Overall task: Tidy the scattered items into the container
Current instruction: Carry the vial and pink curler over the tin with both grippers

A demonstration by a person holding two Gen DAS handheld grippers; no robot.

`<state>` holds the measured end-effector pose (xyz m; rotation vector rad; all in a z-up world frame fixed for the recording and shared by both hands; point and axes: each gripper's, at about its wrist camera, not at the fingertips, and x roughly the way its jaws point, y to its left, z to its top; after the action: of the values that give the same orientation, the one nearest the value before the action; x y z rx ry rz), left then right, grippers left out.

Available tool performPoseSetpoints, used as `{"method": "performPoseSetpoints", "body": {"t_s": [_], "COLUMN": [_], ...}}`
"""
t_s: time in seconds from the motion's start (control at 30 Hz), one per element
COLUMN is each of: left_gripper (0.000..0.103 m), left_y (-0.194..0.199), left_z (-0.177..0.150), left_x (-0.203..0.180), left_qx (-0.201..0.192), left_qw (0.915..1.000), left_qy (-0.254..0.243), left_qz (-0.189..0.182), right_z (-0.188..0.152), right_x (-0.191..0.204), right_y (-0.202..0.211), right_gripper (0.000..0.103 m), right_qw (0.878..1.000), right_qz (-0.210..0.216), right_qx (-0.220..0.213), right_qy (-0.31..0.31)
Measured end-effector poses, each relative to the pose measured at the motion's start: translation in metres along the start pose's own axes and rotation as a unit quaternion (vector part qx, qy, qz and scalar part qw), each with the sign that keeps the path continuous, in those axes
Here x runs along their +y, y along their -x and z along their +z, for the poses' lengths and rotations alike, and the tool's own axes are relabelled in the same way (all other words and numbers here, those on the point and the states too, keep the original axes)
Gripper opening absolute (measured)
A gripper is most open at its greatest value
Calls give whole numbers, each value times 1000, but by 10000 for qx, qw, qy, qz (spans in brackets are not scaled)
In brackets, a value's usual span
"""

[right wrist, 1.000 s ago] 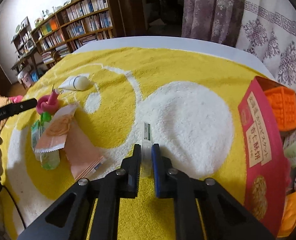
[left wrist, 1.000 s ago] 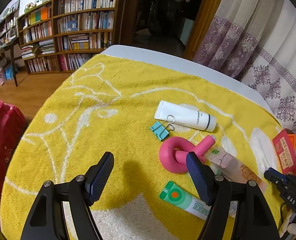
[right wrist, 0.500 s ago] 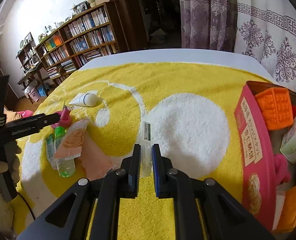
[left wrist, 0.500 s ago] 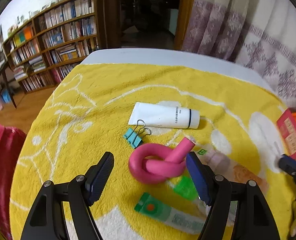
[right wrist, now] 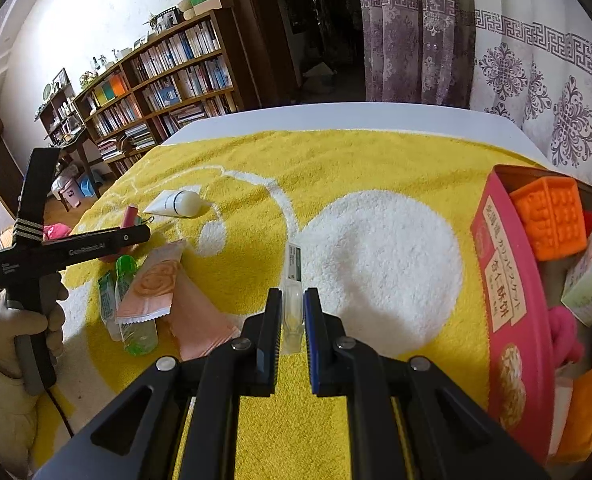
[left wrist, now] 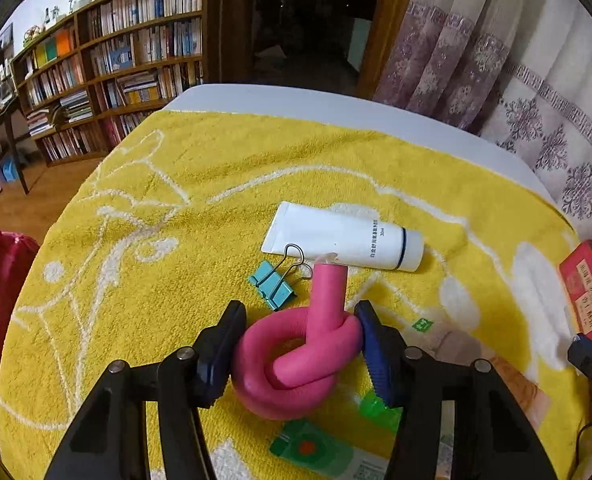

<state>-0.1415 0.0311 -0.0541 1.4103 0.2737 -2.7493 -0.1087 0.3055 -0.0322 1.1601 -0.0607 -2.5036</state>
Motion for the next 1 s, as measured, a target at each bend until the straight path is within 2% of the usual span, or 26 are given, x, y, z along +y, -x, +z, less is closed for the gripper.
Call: {"method": "performPoseSetpoints", "body": {"t_s": [0.2, 0.53, 0.8, 1.0], "left_gripper": [58, 58, 58, 58], "left_y": [21, 54, 83, 96], "left_z": [1, 2, 0, -2], "left_x": [-7, -25, -58, -95], "left_qx": [-292, -560, -765, -796], "left_qw": [9994, 9974, 9939, 9898], "left_qy": [-44, -154, -417, -738], "left_qz": [-184, -422, -678, -925], "right_z": [3, 10, 2, -12], "right_x": [-4, -18, -38, -73], "right_y": [7, 37, 87, 135], "right_gripper": [12, 12, 12, 12], "right_qw": [9998, 9968, 9905, 9812], "right_qz": [23, 105, -39, -413], "right_qx": [-175, -623, -1104, -1485], "right_qy": [-111, -496, -817, -1159]}}
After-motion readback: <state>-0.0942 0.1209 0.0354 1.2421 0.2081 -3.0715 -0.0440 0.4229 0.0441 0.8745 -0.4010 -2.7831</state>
